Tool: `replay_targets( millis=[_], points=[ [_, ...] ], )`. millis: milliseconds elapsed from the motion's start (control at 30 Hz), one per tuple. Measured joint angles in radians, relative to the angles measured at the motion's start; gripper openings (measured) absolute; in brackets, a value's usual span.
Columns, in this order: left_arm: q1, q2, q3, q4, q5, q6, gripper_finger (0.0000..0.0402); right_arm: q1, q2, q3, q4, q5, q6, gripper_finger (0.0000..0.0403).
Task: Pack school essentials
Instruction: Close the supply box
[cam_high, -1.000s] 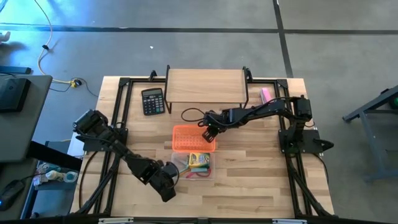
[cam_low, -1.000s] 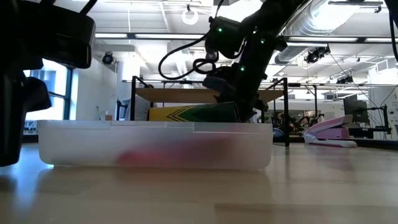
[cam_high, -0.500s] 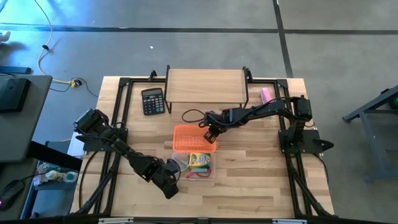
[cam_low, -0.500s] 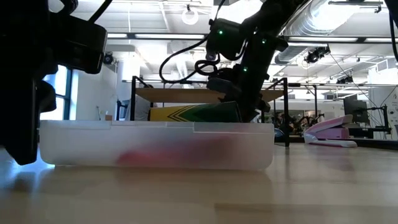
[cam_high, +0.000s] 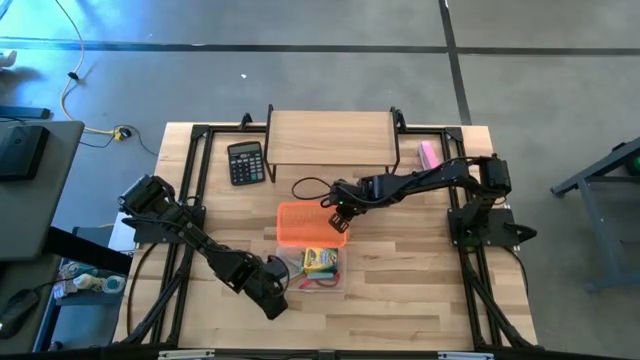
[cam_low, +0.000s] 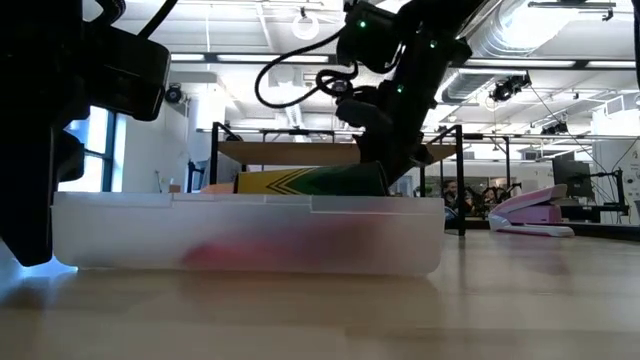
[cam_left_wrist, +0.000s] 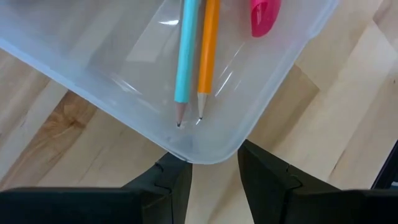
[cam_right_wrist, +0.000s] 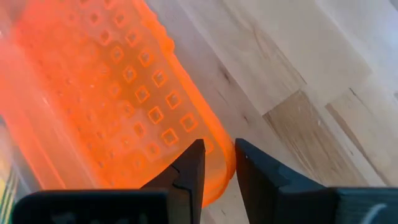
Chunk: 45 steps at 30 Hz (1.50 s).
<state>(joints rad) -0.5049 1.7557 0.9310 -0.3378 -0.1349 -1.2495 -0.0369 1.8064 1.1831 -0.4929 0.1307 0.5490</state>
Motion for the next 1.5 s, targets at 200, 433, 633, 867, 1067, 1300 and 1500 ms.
replay_targets(
  millis=[200,433,633,867,1067,1300,1500],
  points=[
    [0.000,0.000,0.000,0.000,0.003,-0.005,0.0117,0.020,-0.009,0.000,-0.004,0.009,-0.016,0.0075],
    [0.000,0.000,0.000,0.000,0.006,-0.008,0.0117,0.050,-0.047,0.000,-0.010,0.055,-0.034,0.0075],
    [0.001,0.000,0.000,-0.001,0.004,-0.028,0.0117,0.061,-0.063,0.000,-0.017,0.062,-0.053,0.0075],
    [0.001,0.000,0.000,-0.001,0.007,-0.047,0.0117,0.098,-0.094,0.000,-0.015,0.091,-0.072,0.0075],
    [0.001,0.000,0.000,-0.003,0.004,-0.057,0.0117,0.116,-0.131,0.000,-0.015,0.101,-0.079,0.0075],
    [0.008,0.000,0.000,-0.006,0.004,-0.060,0.0117,0.148,-0.153,0.000,-0.019,0.108,-0.079,0.0076],
    [0.019,0.000,0.000,-0.015,0.010,-0.060,0.0117,0.178,-0.153,0.000,-0.023,0.124,-0.064,0.0076]
  ],
)
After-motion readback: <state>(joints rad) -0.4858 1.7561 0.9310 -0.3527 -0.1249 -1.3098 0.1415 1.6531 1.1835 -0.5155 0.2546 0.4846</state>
